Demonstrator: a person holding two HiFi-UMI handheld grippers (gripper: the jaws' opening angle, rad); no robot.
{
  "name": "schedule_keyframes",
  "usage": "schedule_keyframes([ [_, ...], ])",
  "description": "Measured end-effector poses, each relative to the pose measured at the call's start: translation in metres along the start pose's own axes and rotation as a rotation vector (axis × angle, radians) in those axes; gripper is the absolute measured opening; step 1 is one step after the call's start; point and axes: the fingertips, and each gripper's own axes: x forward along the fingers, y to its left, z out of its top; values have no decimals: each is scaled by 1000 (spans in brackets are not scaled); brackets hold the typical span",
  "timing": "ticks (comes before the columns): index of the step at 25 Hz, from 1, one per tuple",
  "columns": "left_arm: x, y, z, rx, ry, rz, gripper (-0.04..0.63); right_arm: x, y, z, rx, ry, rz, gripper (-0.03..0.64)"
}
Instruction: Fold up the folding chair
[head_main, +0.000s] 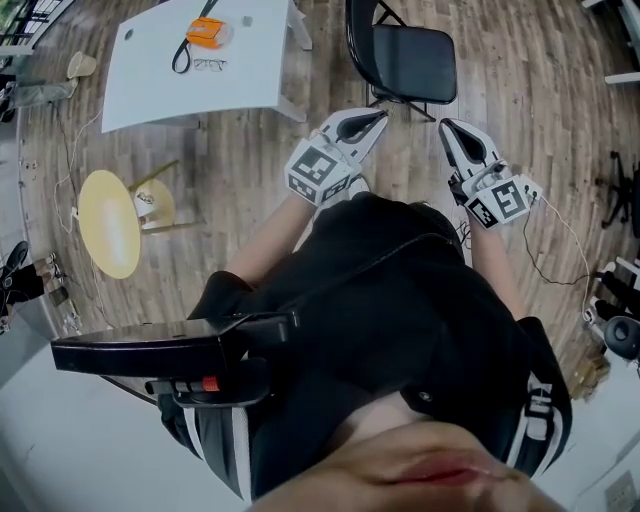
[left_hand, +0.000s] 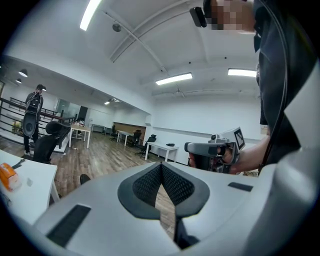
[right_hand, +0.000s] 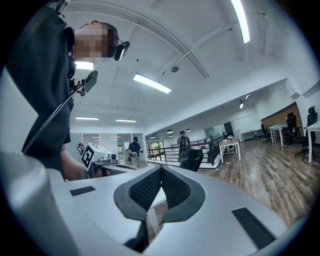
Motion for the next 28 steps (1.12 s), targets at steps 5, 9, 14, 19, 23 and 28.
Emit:
schedule_keyframes([
  [5, 8, 13, 5, -3, -2, 5, 5, 1, -12, 2, 6, -2, -25, 9],
  [9, 27, 21, 7, -1, 4, 10, 5, 1, -35, 4, 8, -10, -32, 9],
  [14, 61, 37, 14, 16, 9, 37, 5, 8, -75, 1, 14, -12, -8, 9],
  [19, 106, 47, 23, 9, 15, 81, 5, 13, -123, 6, 22, -12, 38, 9],
  [23, 149, 50, 34, 18, 15, 105, 5, 16, -162, 9, 29, -3, 87, 9],
  [28, 194, 57, 40, 15, 34, 140, 5, 20, -203, 8, 41, 17, 154, 9],
])
